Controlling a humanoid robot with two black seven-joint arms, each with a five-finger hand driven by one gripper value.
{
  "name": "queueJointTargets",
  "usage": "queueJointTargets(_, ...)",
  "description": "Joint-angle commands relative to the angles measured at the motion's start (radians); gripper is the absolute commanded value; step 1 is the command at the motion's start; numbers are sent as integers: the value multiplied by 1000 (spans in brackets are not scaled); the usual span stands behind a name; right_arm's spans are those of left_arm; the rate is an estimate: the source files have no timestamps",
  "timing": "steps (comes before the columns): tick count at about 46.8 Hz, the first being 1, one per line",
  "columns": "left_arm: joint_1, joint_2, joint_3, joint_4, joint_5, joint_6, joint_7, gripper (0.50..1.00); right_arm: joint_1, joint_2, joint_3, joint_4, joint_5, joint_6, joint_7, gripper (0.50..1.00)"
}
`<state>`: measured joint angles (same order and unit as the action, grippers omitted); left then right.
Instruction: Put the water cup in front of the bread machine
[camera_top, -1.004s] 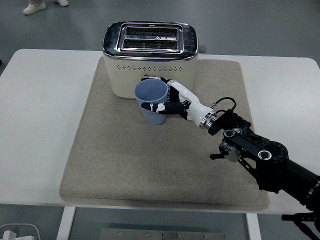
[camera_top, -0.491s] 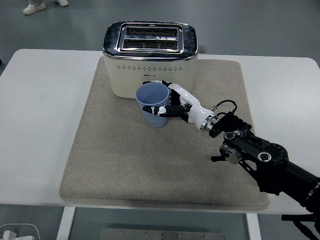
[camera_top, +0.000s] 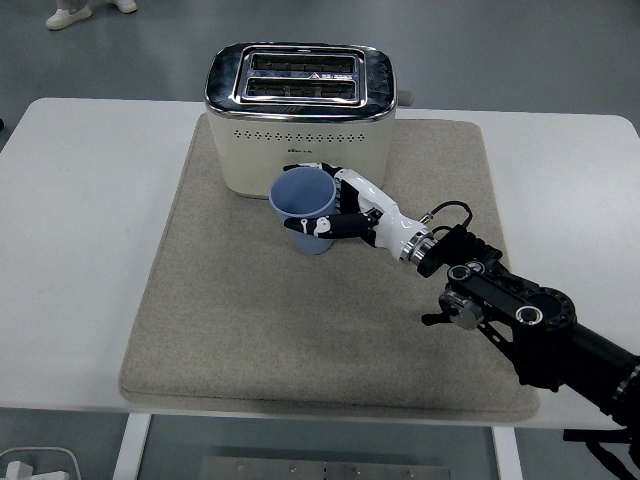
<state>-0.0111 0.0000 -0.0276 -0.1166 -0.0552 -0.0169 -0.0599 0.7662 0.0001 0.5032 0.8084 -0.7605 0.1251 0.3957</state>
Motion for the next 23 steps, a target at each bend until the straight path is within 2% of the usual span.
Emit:
queueJointTargets(1, 0, 0, 0, 0, 0, 0, 0, 1000, -5, 0, -2, 5, 0, 1, 0, 895)
queueJointTargets(8, 0, 0, 0, 0, 0, 0, 0, 1000, -5, 0, -2, 8, 0, 5, 0, 897)
queueJointTargets(15, 0, 0, 0, 0, 0, 0, 0, 1000, -5, 0, 0, 8, -2, 44, 0, 903)
queueJointTargets(23, 0, 0, 0, 0, 0, 0, 0, 1000, -7, 0, 1, 9, 0, 53, 0, 913)
